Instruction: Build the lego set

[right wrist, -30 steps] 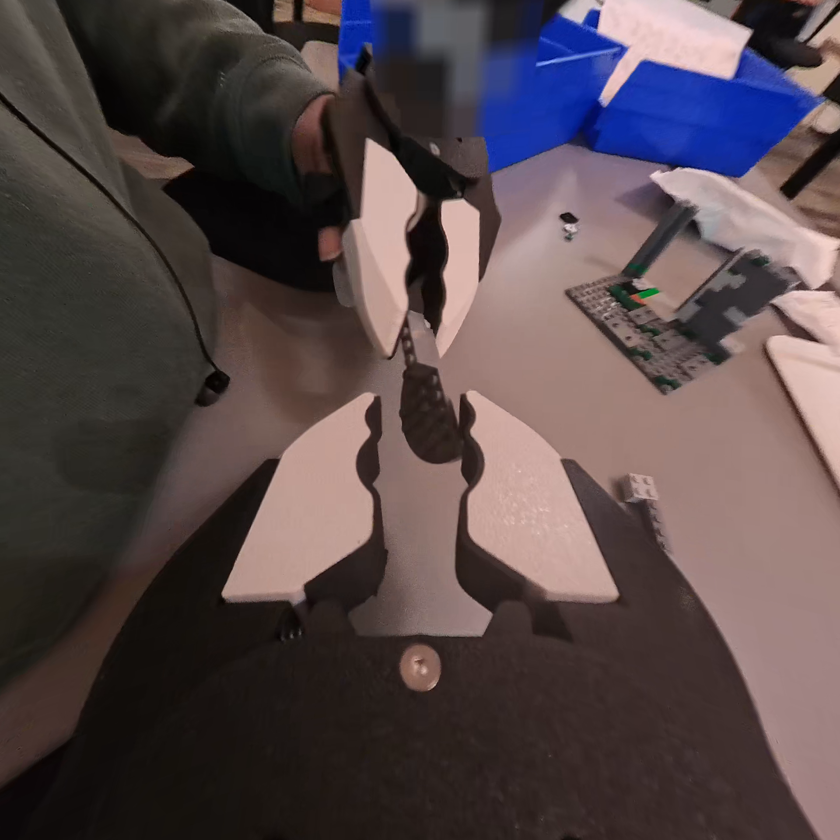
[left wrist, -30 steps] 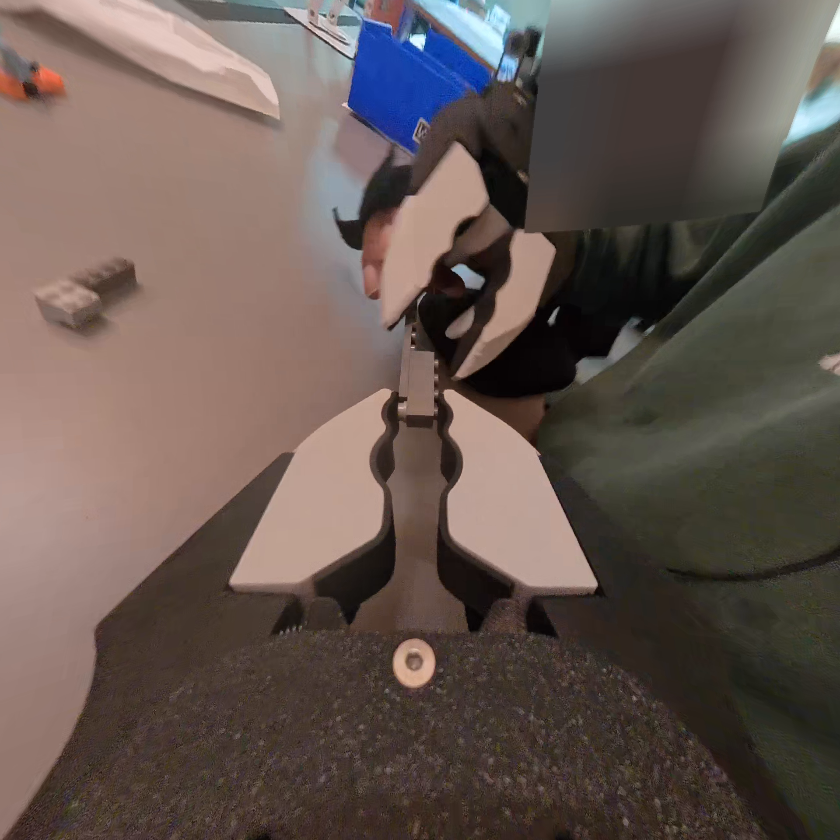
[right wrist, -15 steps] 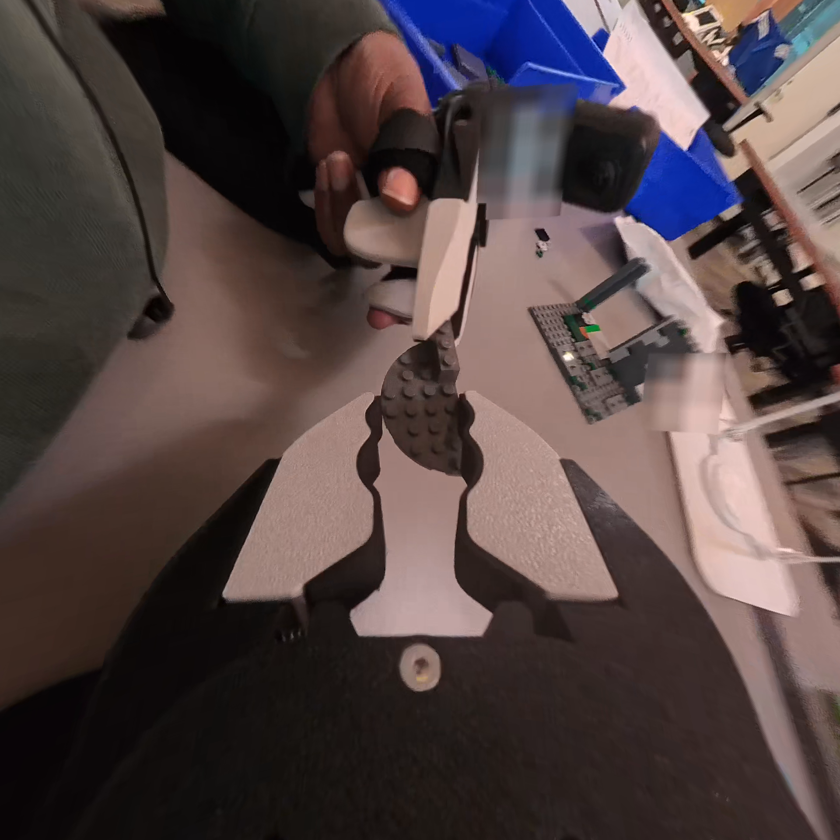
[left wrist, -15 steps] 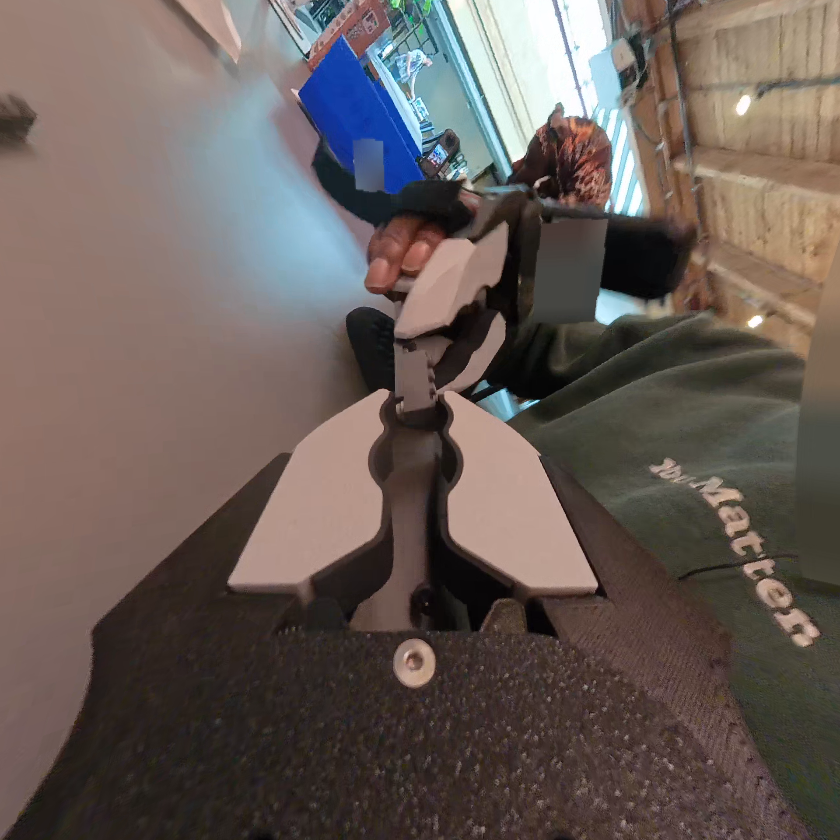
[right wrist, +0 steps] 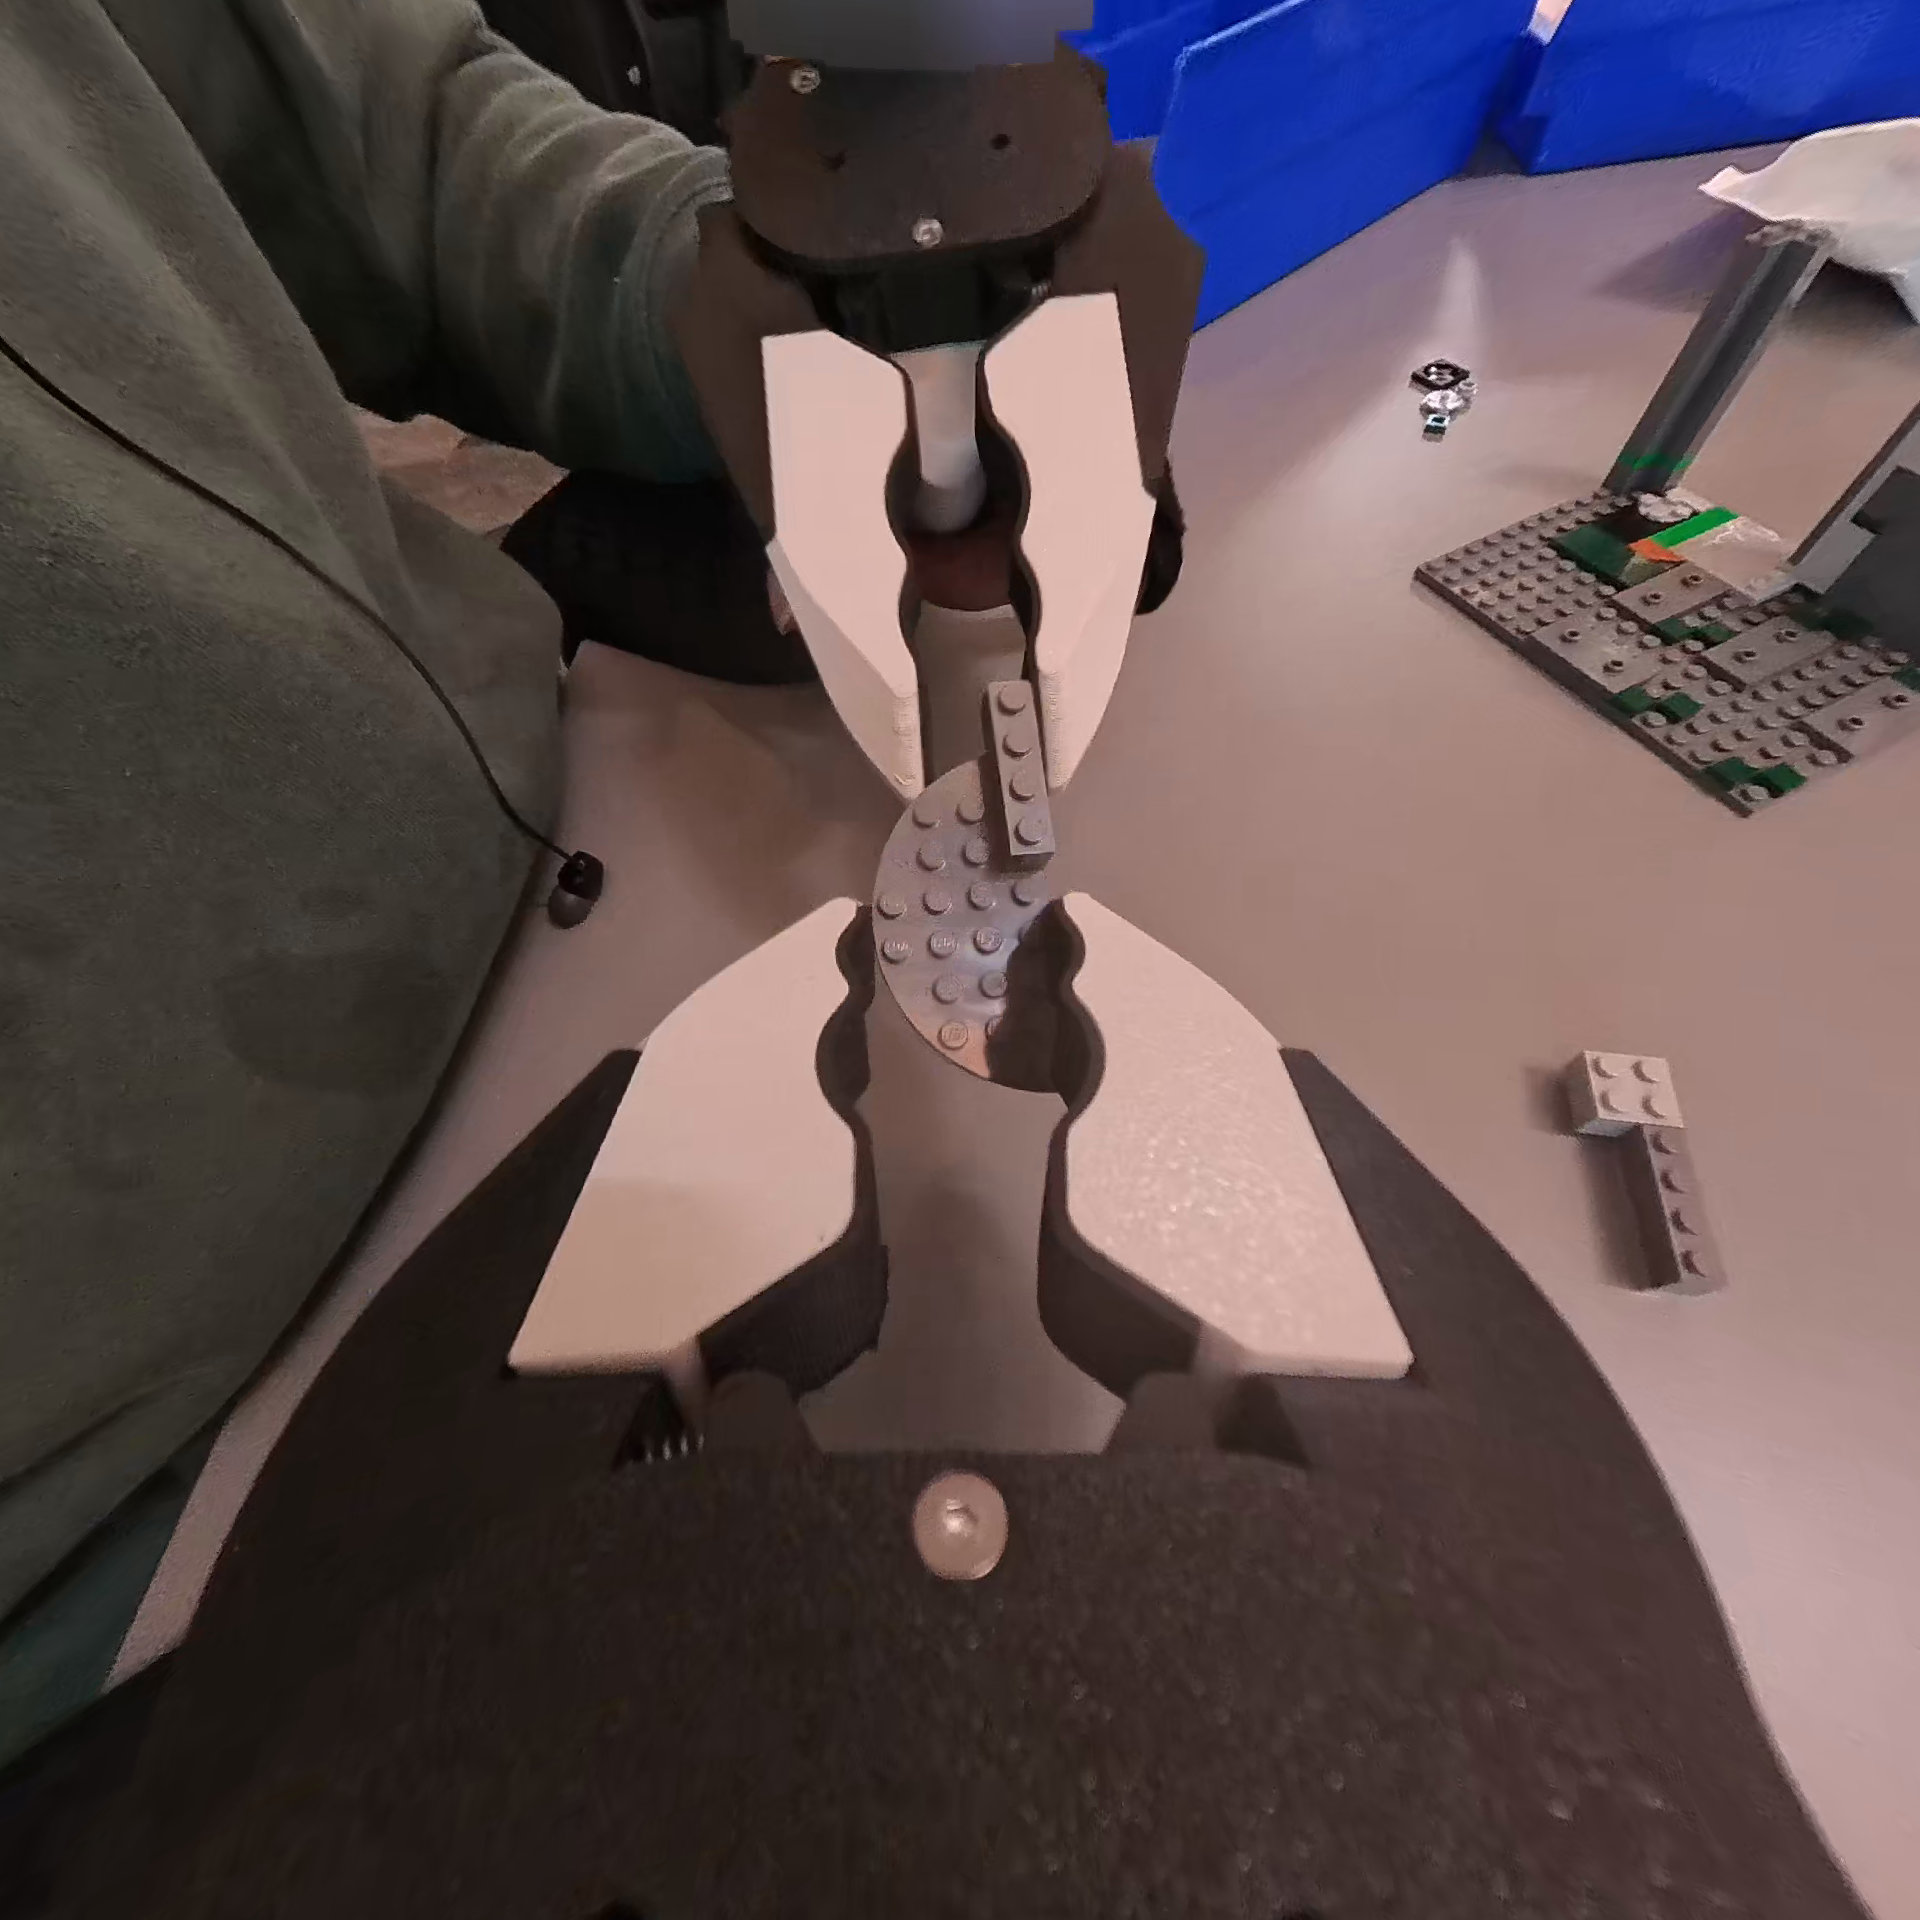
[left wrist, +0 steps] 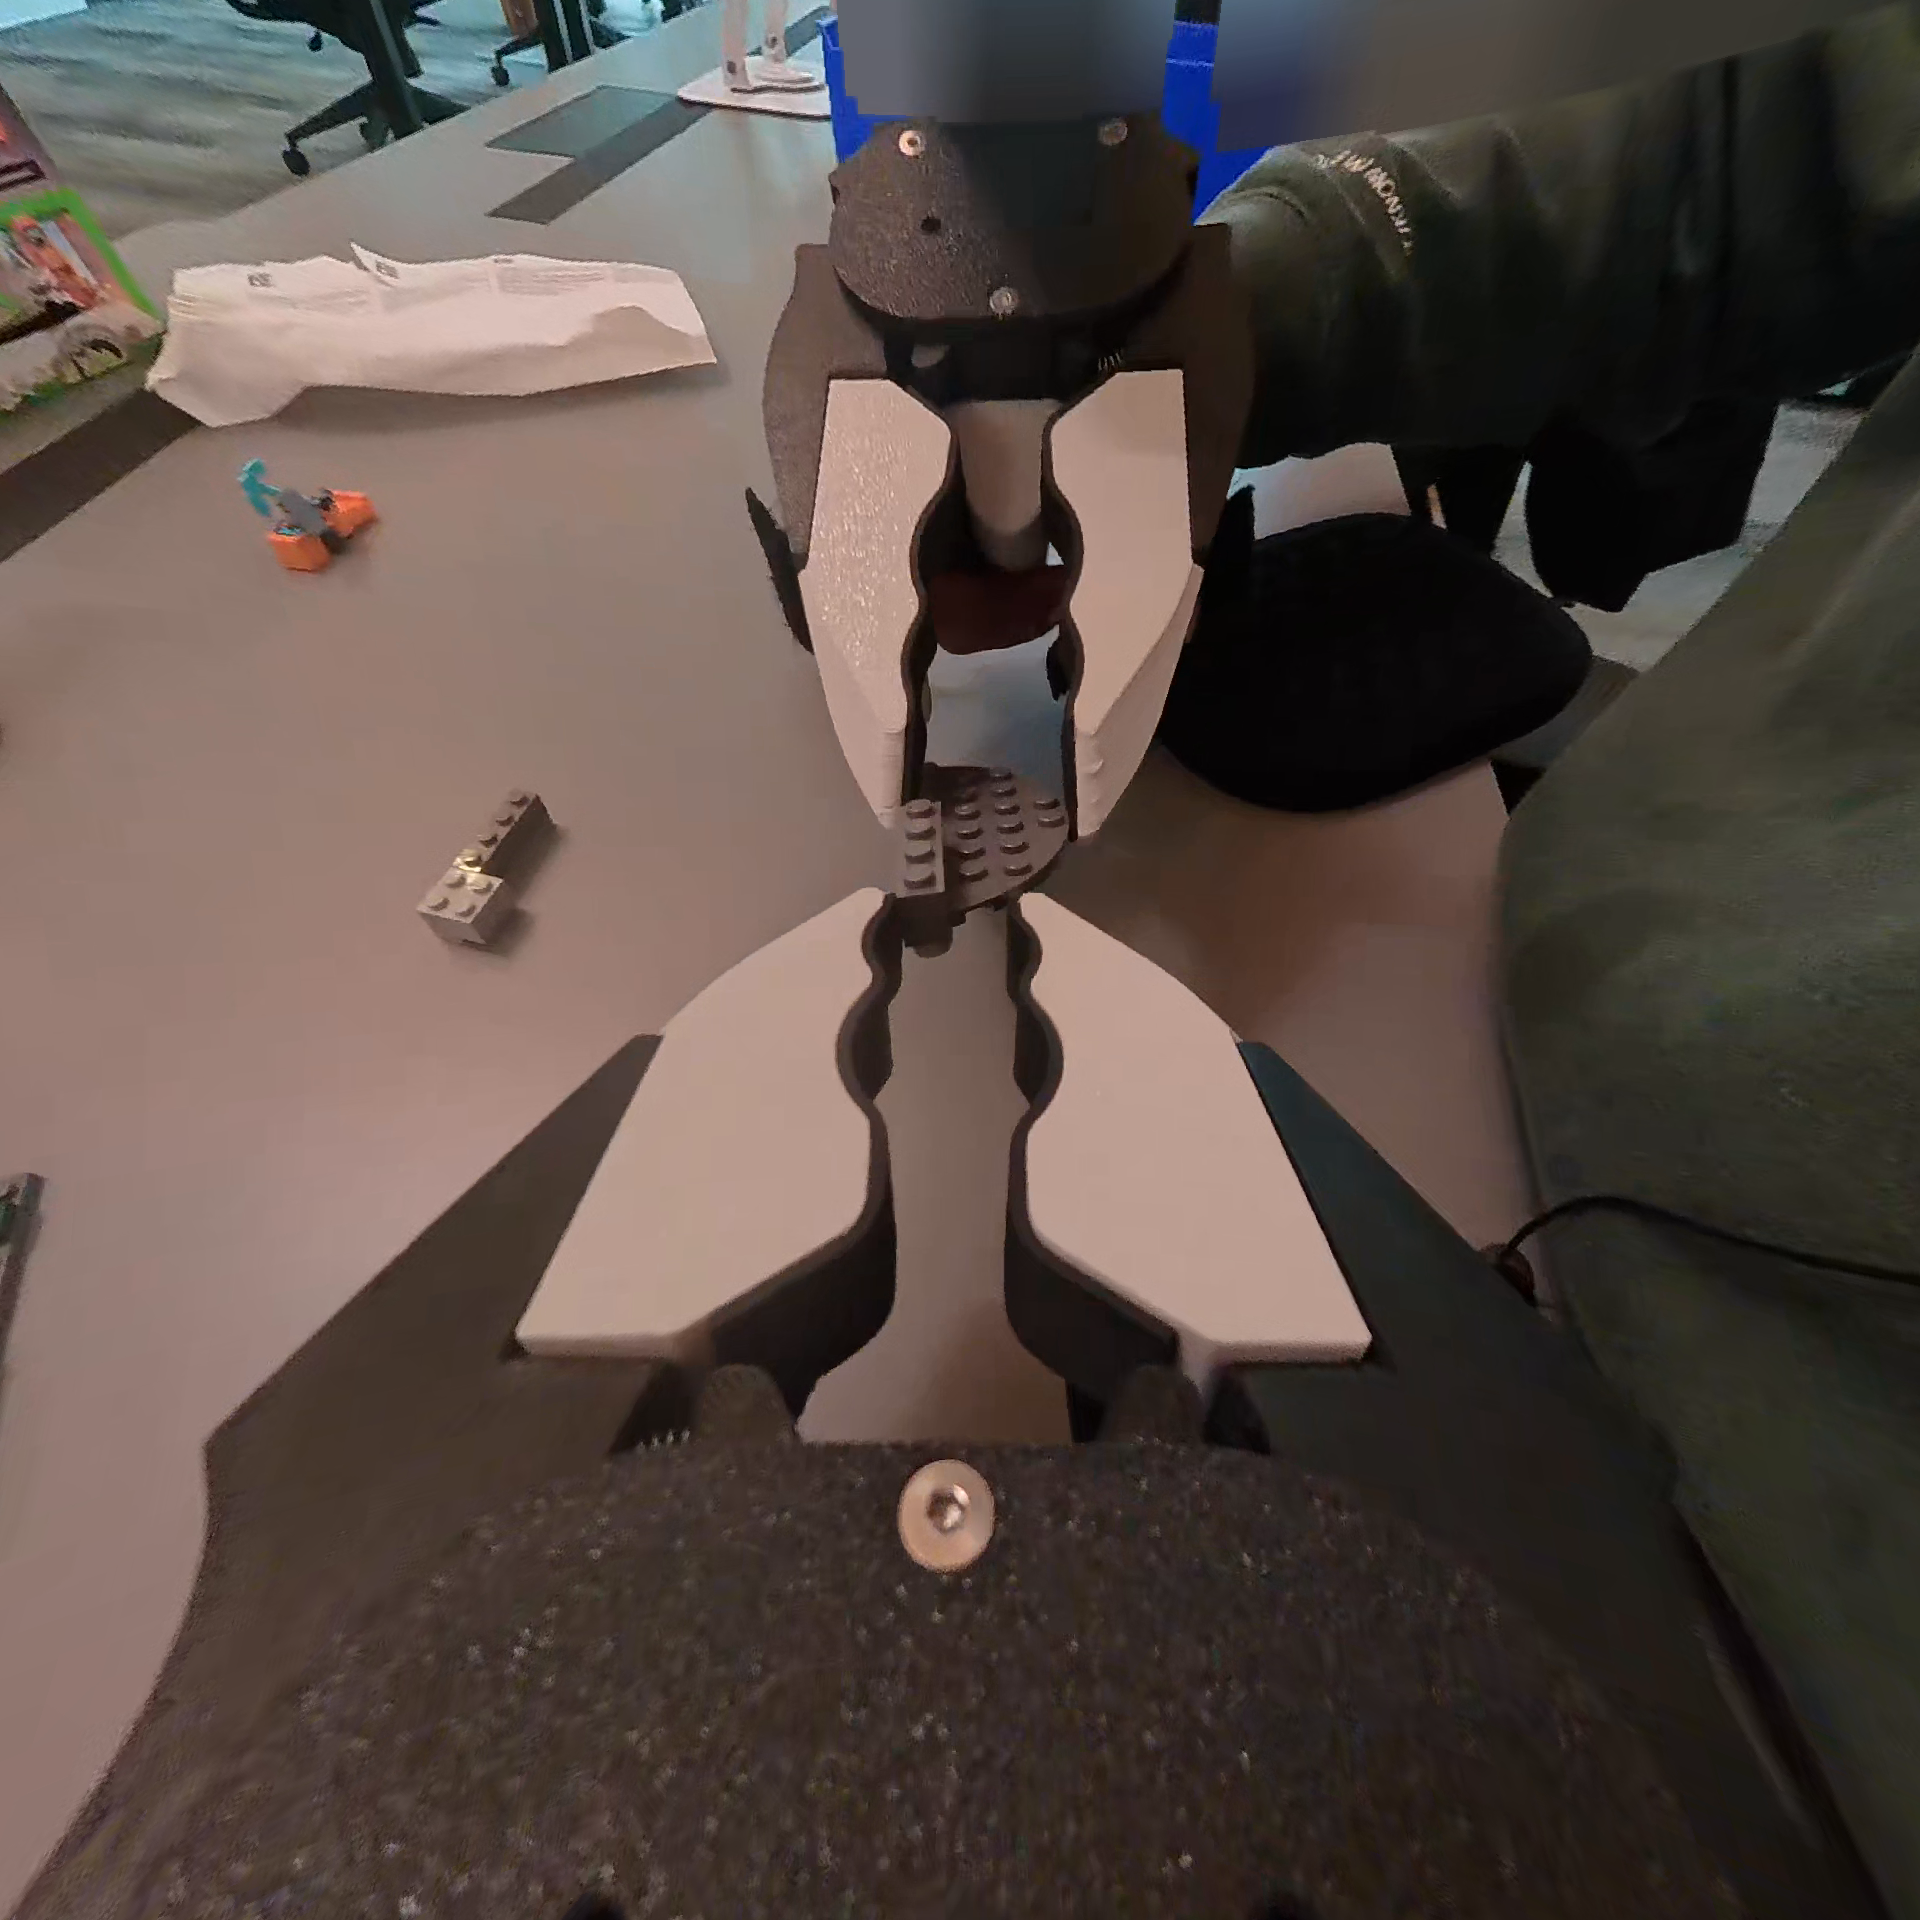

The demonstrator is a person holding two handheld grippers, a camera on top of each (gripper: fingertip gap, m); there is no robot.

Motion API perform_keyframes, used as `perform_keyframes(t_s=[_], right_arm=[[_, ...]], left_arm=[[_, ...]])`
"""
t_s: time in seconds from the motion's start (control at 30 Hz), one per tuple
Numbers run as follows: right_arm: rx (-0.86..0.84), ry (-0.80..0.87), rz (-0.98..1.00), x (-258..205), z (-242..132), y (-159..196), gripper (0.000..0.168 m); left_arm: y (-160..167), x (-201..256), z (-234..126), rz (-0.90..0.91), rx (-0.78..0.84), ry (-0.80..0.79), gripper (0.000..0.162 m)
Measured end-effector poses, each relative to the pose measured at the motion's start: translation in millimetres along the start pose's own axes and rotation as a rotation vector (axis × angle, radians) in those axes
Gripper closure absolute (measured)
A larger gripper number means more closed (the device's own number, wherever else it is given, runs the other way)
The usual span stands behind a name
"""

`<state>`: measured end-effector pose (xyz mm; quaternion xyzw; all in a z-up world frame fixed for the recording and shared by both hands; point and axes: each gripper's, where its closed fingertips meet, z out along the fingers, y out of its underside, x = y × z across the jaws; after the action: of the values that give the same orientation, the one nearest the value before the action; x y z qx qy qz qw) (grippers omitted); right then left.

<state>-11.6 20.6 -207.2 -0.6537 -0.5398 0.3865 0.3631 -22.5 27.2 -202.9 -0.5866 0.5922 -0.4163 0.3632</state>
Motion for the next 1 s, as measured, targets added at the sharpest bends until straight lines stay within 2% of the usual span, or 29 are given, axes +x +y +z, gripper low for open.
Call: perform_keyframes(t_s=[0.1, 0.2, 0.27, 0.57, 1.0], right_arm=[[-0.038, -0.005, -0.022, 1, 0, 4, 0.137], [-0.099, 0.002, -0.059, 4, 3, 9, 0.137], [-0.123, -0.004, -0.077, 5, 6, 11, 0.137], [-0.195, 0.035, -0.132, 19, 12, 16, 0.137], [-0.333, 0.099, -0.090, 58, 28, 35, 0.137]], left_arm=[[6, -1, 2, 0.007, -0.004, 0.020, 0.147], [9, 0, 4, 0.002, -0.012, 0.058, 0.137], [12, 0, 5, 0.003, -0.029, 0.077, 0.138], [24, -16, 7, 0.004, -0.059, 0.050, 0.142], [52, -54, 13, -0.013, -0.227, -0.032, 0.139]])
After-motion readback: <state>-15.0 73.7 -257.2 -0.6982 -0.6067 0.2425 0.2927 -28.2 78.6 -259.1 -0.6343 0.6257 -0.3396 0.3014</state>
